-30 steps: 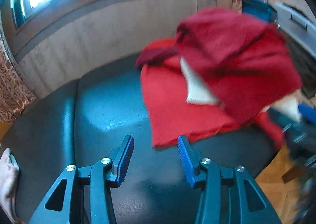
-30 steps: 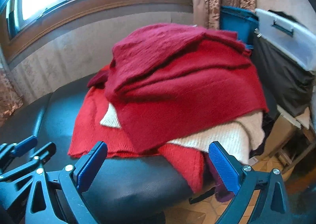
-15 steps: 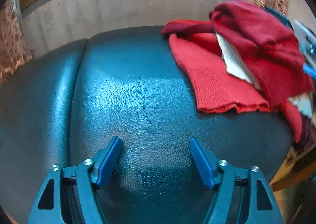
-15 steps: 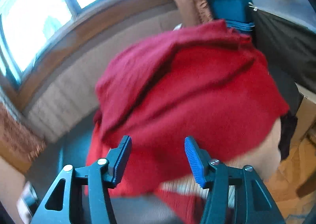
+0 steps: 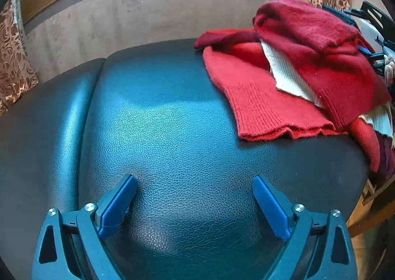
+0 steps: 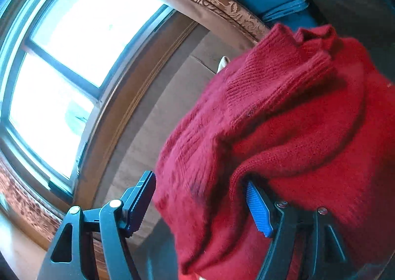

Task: Fold clothes
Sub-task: 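Reach the right gripper into the red sweater pile and grasp a sweater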

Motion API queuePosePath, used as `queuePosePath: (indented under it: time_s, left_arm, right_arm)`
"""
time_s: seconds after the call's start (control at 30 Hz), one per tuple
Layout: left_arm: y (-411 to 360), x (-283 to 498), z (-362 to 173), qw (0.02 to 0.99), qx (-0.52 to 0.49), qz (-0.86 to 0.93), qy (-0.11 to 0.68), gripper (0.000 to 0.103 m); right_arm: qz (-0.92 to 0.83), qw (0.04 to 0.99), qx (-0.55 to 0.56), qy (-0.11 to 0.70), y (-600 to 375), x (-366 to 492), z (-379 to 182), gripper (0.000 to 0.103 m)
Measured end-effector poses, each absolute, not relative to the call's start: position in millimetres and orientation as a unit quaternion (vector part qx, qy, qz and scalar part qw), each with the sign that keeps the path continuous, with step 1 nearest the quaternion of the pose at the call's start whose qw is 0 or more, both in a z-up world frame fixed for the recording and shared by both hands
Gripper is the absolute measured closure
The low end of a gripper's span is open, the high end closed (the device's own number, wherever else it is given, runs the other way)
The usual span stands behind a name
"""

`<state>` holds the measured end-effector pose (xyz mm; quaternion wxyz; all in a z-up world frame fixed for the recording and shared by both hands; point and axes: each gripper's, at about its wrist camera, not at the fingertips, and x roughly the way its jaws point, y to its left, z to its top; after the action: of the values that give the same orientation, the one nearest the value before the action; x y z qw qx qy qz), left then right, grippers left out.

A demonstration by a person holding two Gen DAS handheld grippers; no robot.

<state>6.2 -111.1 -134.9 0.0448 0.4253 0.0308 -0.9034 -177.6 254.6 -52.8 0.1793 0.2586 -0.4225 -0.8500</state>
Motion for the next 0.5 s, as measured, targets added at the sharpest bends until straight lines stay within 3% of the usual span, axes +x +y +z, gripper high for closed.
queuePosePath:
  time_s: [0.07,0.23,0.37,0.5]
  left_arm:
    - [-108,-2,-124,0.034,0.428,-0.903,0.024,0.044]
    - [-74,-34,-66,-0.035,0.373,-0.927,-0.033,0.042]
    - [-27,-73,-17,-0.104,0.334,-0.934,-0.076,0.042]
    - [32,-121,10,-0.153,0.324,-0.927,-0.111,0.041]
  right_arm:
    - [-0.846,0.195,0.275,-0.412,248,-191,-55,0.022]
    - [-0.846,0.244,0.271,-0.389,247,-168,-57,0.020]
    - [-0.834,0.276,0.261,-0.401,262,-138,-58,0.000]
    - [-0.828,0.280,0.268,-0.405,276,-116,-70,0.000]
